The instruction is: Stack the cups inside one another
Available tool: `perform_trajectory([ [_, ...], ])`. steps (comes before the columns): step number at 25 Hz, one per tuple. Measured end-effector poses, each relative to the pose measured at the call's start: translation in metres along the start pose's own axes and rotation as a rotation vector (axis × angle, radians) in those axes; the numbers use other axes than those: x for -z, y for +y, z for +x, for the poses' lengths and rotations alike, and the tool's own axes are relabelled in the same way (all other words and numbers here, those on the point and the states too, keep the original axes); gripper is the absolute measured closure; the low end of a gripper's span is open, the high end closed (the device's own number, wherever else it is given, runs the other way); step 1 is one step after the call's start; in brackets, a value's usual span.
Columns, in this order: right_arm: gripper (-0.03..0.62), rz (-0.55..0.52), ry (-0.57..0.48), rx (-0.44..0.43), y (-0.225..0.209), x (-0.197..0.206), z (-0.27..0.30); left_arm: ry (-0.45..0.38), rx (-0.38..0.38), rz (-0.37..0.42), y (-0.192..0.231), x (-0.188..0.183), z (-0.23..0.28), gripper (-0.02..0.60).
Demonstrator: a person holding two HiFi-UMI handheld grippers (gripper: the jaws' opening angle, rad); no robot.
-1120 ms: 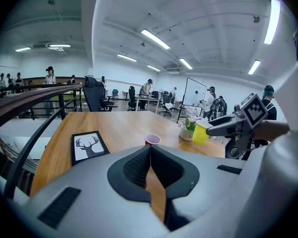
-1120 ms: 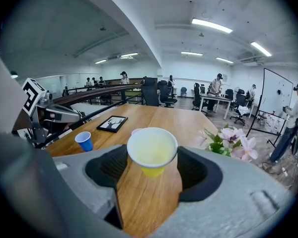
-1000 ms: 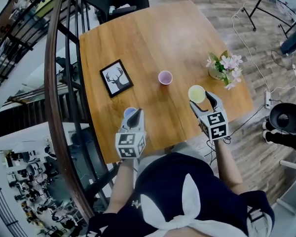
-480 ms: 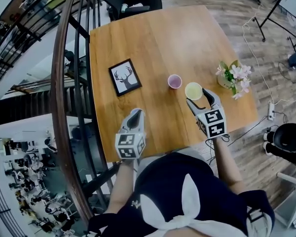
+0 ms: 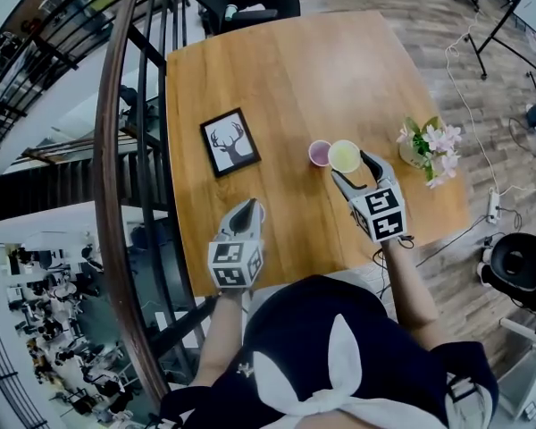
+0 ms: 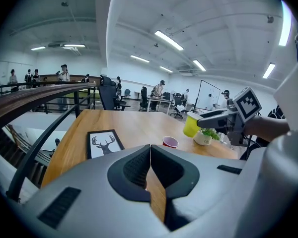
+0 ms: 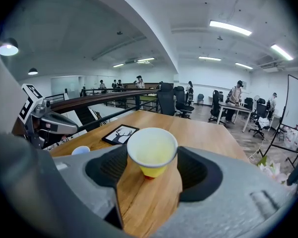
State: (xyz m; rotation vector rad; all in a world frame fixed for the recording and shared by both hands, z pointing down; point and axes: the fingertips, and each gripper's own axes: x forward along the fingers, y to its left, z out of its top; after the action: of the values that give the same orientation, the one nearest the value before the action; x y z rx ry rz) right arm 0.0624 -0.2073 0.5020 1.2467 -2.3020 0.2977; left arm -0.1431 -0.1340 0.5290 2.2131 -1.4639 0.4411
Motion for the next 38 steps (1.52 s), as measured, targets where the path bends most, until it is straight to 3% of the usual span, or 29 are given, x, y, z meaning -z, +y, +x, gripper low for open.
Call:
perform_trajectory([
  [18,0.283,-0.026,0.018,-0.080,0.001,-0.011,0.045,0.016,-0.015,-0.035,0.018,-0.008,0.026,0.561],
  [38,0.279,-0.016,0.117,-0.097,0.000,0.031,0.097,0.030,-0.027,-0.062,0.028,0.000,0.033,0.561],
])
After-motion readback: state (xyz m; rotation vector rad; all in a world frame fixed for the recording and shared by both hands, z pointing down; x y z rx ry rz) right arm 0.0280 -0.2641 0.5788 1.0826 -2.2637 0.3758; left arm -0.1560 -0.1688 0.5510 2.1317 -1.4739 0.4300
